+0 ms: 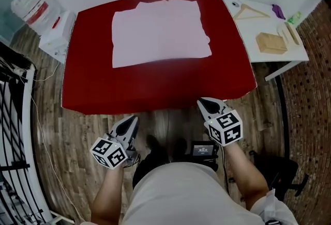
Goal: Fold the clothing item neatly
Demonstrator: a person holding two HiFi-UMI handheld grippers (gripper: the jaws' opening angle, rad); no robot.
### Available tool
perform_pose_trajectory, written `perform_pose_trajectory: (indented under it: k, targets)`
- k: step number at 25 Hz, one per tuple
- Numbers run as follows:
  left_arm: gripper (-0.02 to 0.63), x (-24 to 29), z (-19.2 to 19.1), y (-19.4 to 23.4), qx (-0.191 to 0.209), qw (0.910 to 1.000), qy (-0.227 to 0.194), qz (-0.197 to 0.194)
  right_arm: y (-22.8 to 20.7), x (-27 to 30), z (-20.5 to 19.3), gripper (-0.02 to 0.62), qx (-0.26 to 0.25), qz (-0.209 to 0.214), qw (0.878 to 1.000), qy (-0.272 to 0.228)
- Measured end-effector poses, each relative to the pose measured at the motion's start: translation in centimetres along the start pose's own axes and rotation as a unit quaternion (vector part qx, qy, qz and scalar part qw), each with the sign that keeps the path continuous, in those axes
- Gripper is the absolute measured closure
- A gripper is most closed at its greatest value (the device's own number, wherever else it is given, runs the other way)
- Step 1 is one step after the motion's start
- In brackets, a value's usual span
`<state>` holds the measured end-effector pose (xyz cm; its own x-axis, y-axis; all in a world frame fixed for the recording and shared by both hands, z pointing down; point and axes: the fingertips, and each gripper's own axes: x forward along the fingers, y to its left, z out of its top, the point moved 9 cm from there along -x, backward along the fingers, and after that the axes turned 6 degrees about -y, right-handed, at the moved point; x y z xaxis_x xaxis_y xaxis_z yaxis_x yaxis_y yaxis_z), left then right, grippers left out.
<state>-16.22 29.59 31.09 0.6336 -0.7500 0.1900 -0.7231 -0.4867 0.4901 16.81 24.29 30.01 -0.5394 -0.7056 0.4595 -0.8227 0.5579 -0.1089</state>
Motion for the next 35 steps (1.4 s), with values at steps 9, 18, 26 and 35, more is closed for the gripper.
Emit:
perform_pose_trajectory:
  k: [9,18,26,35]
  targets:
    - [0.600,-1.8,-0.6,-2.7,-0.009,0.9997,-0.021,-0.002,1.8,-2.9,0.1,0.581,0.006,0.032,0.999,-0.024]
    - [0.600,-2.9,0.7,-3.5,0.004,0.9989,0.001,-0.046,3.9,-3.6,0.9,0.581,0.021,0.007,0.999,-0.032]
    - [0.600,-4.7,1.3,-3.0,-0.008,0.9980,0.011,-0.061,5.9,-4.4,1.5,0.581,0.029,0.001,0.999,-0.027]
    - [0.600,-4.8,2.2,-4.2,-0.002,0.9961,0.019,-0.086,6.3,-5.7,2.7,0.581,0.036,0.003,0.999,-0.037]
